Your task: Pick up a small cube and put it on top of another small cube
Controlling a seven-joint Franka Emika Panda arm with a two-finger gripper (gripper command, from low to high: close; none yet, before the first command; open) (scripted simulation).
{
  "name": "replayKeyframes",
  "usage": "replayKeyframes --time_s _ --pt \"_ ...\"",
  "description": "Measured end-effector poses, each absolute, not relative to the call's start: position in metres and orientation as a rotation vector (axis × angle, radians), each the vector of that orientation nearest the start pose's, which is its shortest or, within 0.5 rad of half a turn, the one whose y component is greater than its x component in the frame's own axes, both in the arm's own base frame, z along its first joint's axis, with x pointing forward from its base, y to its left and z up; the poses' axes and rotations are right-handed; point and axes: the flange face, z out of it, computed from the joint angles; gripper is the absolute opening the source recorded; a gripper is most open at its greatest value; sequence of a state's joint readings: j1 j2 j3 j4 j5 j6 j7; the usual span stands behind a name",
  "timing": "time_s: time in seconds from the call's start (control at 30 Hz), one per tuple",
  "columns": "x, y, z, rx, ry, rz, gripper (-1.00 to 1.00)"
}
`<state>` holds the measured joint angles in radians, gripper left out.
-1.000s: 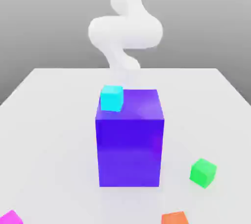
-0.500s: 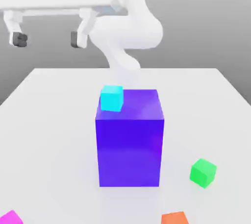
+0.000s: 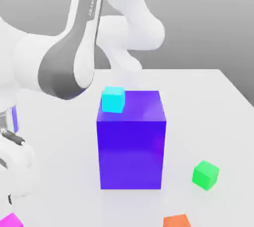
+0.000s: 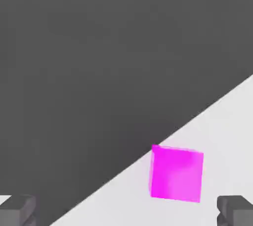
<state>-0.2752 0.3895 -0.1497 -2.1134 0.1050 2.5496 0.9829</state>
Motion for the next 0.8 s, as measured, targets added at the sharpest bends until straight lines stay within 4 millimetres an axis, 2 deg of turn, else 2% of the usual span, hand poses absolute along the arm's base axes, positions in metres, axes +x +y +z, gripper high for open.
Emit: replayKeyframes --time_s 0.07,0.17,0.2,0.37,0.4,0.43,0.57,0.6,0.7,0.8 --pt "0.526 -0.252 0.199 -2.279 2.155 -0.022 0.00" --pt "0.524 -0.256 0.150 -2.270 2.172 -0.003 0.00" --pt "0.523 -0.256 0.136 -2.269 2.173 -0.001 -1.00" --pt "0.523 -0.256 0.137 -2.268 2.172 -0.002 -1.00" --pt "0.523 -0.256 0.129 -2.268 2.173 -0.001 -1.00" --pt "0.523 -0.257 0.134 -2.268 2.173 -0.001 -1.00" --pt "0.524 -0.257 0.186 -2.264 2.169 -0.010 -1.00" --pt "0.529 -0.247 0.198 -2.269 2.143 -0.031 -1.00" --pt "0.541 -0.172 0.221 -2.350 2.006 -0.051 -1.00" --pt "0.539 -0.096 0.237 -2.437 1.866 -0.062 -1.00"
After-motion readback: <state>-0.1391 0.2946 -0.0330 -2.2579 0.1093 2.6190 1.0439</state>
